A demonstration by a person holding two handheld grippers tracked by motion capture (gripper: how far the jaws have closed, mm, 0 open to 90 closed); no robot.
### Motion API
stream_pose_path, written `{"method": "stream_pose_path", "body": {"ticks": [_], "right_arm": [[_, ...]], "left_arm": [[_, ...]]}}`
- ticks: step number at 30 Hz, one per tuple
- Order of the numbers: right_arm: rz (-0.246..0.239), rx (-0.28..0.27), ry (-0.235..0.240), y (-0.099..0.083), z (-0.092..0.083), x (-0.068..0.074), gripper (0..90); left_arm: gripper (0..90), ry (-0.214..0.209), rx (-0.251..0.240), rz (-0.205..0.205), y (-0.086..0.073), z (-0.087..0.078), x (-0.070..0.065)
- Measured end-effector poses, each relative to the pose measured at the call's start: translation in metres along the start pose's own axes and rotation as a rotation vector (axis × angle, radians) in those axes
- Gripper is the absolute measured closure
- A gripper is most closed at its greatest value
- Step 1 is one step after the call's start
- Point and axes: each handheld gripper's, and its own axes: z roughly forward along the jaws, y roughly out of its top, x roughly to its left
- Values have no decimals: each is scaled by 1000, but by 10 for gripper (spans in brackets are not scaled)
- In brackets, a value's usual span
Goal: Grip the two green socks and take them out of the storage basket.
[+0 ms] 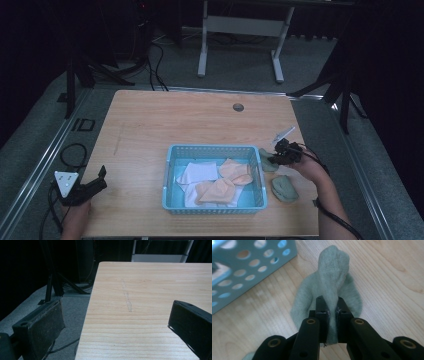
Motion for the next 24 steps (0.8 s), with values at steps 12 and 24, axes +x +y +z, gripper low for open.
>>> {"method": "stream_pose_path", "body": {"ticks": [12, 24], "right_arm": [[8, 14, 4, -1, -7, 1, 440], [152, -143, -65, -34, -40, -12, 142]], "left_arm": [[5, 0, -1, -2, 0, 0, 0], [5, 4, 0, -1, 0, 0, 0]]}}
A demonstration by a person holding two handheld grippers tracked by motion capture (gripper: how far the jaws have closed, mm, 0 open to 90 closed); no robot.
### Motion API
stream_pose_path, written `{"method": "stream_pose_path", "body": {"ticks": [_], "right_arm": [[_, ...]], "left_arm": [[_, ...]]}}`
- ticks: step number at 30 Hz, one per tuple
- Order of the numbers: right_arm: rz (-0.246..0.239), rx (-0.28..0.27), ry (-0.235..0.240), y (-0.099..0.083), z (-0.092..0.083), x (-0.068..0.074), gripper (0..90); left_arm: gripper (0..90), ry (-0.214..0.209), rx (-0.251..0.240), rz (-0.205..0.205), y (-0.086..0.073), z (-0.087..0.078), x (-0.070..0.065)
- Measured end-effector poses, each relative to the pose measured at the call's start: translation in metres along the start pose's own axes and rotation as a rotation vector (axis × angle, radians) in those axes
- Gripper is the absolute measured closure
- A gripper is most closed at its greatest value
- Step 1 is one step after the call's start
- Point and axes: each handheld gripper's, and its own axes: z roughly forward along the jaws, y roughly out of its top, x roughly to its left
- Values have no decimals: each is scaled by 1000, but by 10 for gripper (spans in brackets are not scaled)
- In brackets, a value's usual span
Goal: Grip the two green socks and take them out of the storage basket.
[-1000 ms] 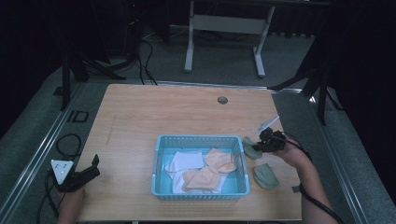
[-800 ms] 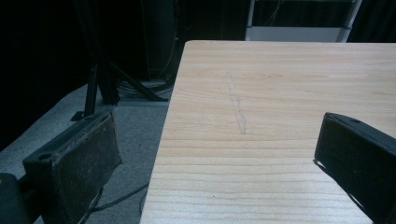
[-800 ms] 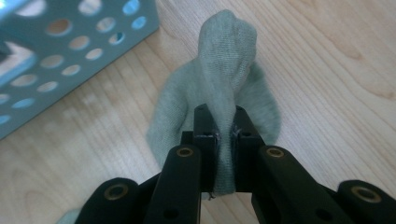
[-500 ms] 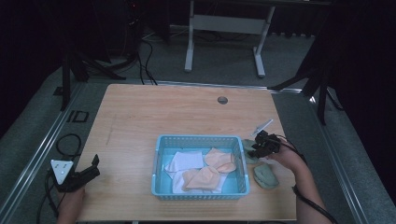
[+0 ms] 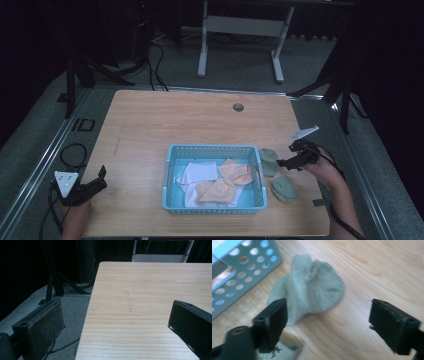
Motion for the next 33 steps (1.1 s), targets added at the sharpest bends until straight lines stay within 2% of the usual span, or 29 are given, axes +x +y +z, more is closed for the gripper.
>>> {"method": "stream_pose_path", "body": {"ticks": [4, 9, 12, 16, 17, 19, 20, 21, 24, 26, 28, 29, 30, 33], "right_arm": [[93, -69, -45, -20, -3, -9, 140], [216, -216, -117, -45, -8, -13, 141], [267, -250, -150, -59, -8, -12, 140], [304, -268, -204, -74, -5, -7, 139], [304, -268, -204, -74, -5, -7, 139], [338, -299, -242, -86, -4, -4, 139], [338, -299, -242, -86, -4, -4, 139], [373, -341, -264, -95, -5, -1, 139], [404, -386, -301, -105, -7, 3, 139], [409, -408, -335, -111, -9, 7, 139], [414, -418, -343, -115, -9, 9, 139], [421, -430, -342, -118, -10, 10, 139], [445, -463, -362, -126, -12, 15, 139], [462, -489, -399, -134, -13, 19, 139]], "left_arm": [[5, 0, -1, 1, 0, 0, 0], [5, 0, -1, 1, 0, 0, 0], [5, 1, -1, 2, 0, 0, 0], [5, 1, -2, 2, 0, 0, 0], [5, 1, -2, 2, 0, 0, 0], [5, 0, -2, 1, 0, 0, 0], [5, 0, -2, 1, 0, 0, 0], [5, 1, -2, 1, 0, 0, 0], [5, 0, -3, 1, 0, 0, 0], [5, 1, -3, 2, 0, 0, 0], [5, 1, -3, 3, 0, 0, 0], [5, 1, -3, 3, 0, 0, 0], [5, 1, -5, 4, 0, 0, 0], [5, 1, -4, 5, 0, 0, 0]]}}
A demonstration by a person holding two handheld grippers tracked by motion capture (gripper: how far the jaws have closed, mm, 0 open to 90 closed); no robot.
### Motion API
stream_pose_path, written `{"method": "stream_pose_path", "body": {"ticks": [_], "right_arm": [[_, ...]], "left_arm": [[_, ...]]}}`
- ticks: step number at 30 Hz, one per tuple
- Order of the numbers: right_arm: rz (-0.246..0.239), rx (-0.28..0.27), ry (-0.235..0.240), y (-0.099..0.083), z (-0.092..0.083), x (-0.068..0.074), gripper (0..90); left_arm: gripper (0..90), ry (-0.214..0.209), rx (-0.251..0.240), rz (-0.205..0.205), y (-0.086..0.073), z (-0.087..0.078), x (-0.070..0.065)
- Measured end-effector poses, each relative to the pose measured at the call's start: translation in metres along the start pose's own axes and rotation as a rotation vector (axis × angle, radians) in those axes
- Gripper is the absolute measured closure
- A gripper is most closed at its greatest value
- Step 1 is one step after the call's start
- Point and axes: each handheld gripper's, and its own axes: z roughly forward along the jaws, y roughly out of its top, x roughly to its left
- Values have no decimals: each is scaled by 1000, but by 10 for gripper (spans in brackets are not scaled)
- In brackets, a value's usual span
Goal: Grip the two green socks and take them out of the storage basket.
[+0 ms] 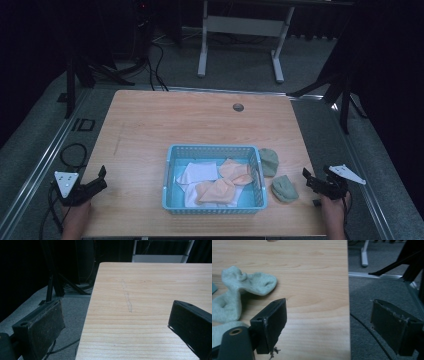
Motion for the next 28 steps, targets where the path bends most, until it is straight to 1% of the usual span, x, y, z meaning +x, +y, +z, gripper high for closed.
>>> {"method": "stream_pose_path", "body": {"ticks": [2, 4, 5, 6, 8, 9, 10, 11, 13, 14, 16, 19, 22, 23, 24, 26, 28], "right_arm": [[2, -4, -4, -2, -2, 0, 139], [5, -20, -33, -10, -7, 1, 139], [5, -20, -33, -10, -7, 1, 139], [3, -32, -53, -15, -11, 3, 137], [-14, -62, -97, -18, -16, 4, 137], [-11, -69, -108, -18, -17, 5, 136], [-11, -69, -108, -18, -17, 5, 136], [4, -100, -133, -20, -20, 3, 137], [12, -106, -141, -20, -21, 3, 137], [28, -121, -162, -21, -22, 1, 137], [37, -125, -181, -21, -23, 0, 137], [57, -134, -181, -22, -24, -3, 140], [88, -151, -156, -23, -26, -6, 141], [88, -151, -156, -23, -26, -6, 141], [119, -164, -133, -24, -27, -9, 141], [136, -174, -121, -24, -28, -11, 141], [141, -174, -119, -24, -28, -12, 142]], "left_arm": [[5, 0, 0, 0, 0, 0, 0], [5, 1, -2, -3, 0, 0, 0], [5, 0, -2, -3, 0, 0, 0], [5, 0, -3, -1, 0, 0, 0], [5, 0, -2, 0, 0, 0, 0], [5, -1, -3, -1, 0, 0, 0], [5, -1, -3, -1, 0, 0, 0], [5, -3, -3, -3, 0, 0, 0], [5, -3, -3, -3, 0, 0, 0], [5, -3, -4, -4, 0, 0, 0], [5, -4, -2, -4, 0, 0, 0], [5, -2, -4, -4, 0, -1, 0], [5, -1, -7, -4, 0, -1, 0], [5, -1, -7, -4, 0, -1, 0], [5, 0, -7, -3, 0, -1, 0], [5, 1, -5, -3, 0, -1, 0], [5, 1, -4, -3, 0, -1, 0]]}}
